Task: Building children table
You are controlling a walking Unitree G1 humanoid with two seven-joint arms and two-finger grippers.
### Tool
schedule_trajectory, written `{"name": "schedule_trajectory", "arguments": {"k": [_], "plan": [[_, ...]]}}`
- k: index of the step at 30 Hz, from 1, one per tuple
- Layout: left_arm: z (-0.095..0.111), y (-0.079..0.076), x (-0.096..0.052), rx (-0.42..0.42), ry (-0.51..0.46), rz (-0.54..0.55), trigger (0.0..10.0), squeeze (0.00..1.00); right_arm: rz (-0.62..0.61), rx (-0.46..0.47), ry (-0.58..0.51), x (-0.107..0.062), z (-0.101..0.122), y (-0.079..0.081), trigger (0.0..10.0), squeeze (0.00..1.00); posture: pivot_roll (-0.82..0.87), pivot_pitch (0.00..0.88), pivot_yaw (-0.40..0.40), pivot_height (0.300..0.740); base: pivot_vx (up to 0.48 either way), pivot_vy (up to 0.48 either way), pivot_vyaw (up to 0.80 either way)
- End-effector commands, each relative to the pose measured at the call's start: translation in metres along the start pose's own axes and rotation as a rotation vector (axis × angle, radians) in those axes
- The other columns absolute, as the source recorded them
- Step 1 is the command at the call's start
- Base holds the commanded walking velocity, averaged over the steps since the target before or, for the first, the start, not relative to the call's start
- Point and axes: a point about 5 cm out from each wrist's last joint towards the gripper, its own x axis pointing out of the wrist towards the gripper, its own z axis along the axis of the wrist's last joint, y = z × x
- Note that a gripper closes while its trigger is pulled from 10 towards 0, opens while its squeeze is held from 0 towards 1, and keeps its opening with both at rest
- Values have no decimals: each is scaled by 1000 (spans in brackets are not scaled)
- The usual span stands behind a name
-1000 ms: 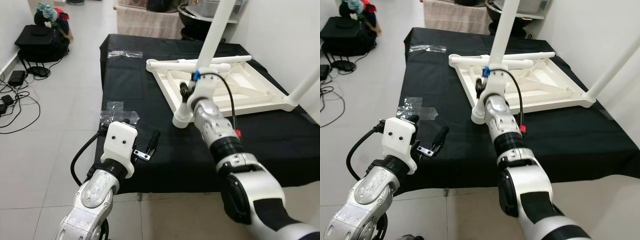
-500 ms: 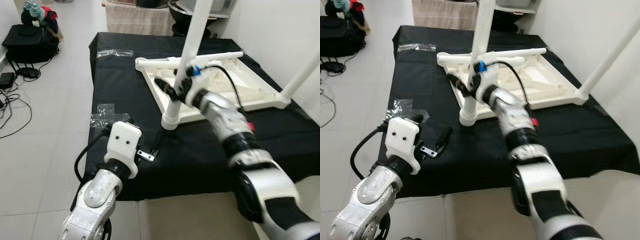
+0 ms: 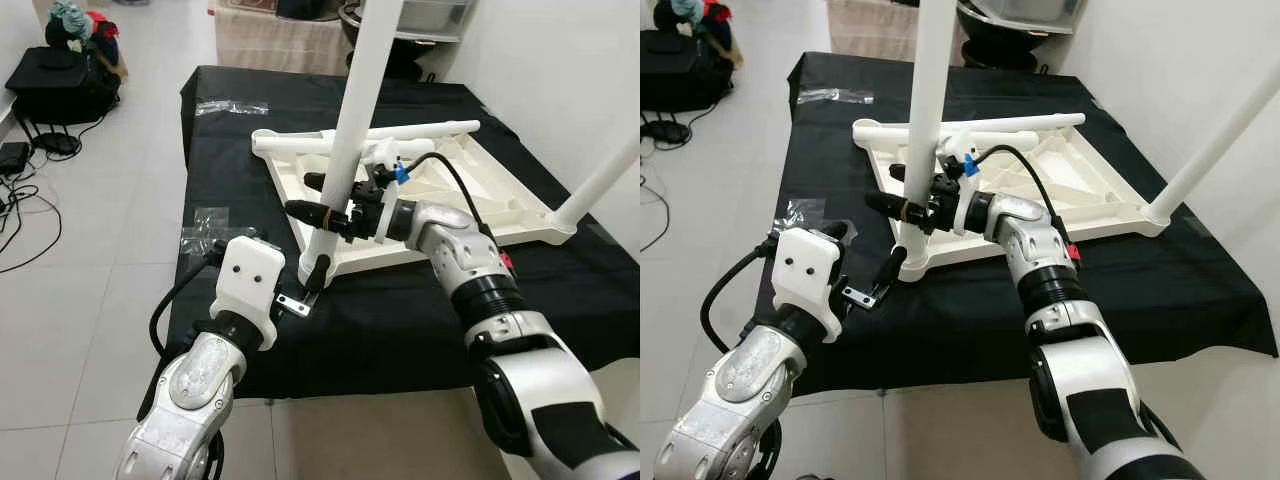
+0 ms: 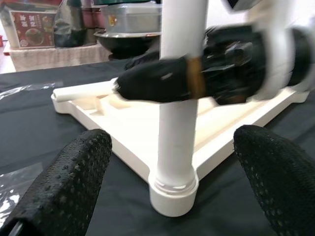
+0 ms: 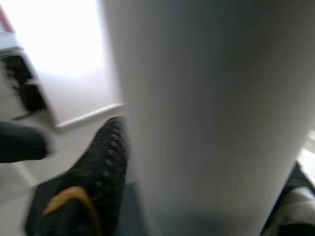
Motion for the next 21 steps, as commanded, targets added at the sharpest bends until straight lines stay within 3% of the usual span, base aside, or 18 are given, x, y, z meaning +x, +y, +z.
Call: {"name": "schedule_trajectory", "arguments": {"k": [1,11,12,13,14,15,16,17,18,19,21], "plan": [[-3,-5,0,-6,14,-6,10000,0,-65,-36,41,0,-7,-3,0,0,80,87,-165,740,0,0,0],[-4,-3,0,-2,17,0,10000,0,-73,-31,28,-3,-4,-4,0,0,80,83,-170,740,0,0,0],[-4,-2,0,1,16,2,10000,0,-461,-3,52,-2,-5,-25,0,0,79,81,-173,740,0,0,0],[-3,-1,0,2,16,3,10000,0,-643,17,80,-5,-8,-33,0,0,79,81,-173,740,0,0,0],[-3,-1,0,2,16,3,10000,0,-643,17,80,-5,-8,-33,0,0,79,81,-173,740,0,0,0],[-4,-1,1,6,16,-2,10000,0,-929,73,111,-21,-20,-44,0,0,73,80,-165,740,0,0,0],[-4,-1,1,6,16,-2,10000,0,-929,73,111,-21,-20,-44,0,0,73,80,-165,740,0,0,0],[-4,-1,2,9,16,-7,10000,0,-1127,99,145,-36,-30,-50,0,0,74,86,-164,740,0,0,0],[-4,-1,2,9,16,-7,10000,0,-1127,99,145,-36,-30,-50,0,0,74,86,-164,740,0,0,0],[-3,-2,5,13,11,-17,10000,0,-1315,158,159,-51,-41,-51,0,0,81,88,-162,740,0,0,0],[-2,-1,5,14,10,-21,10000,0,-1302,161,147,-46,-41,-47,0,0,78,90,-156,740,0,0,0]]}}
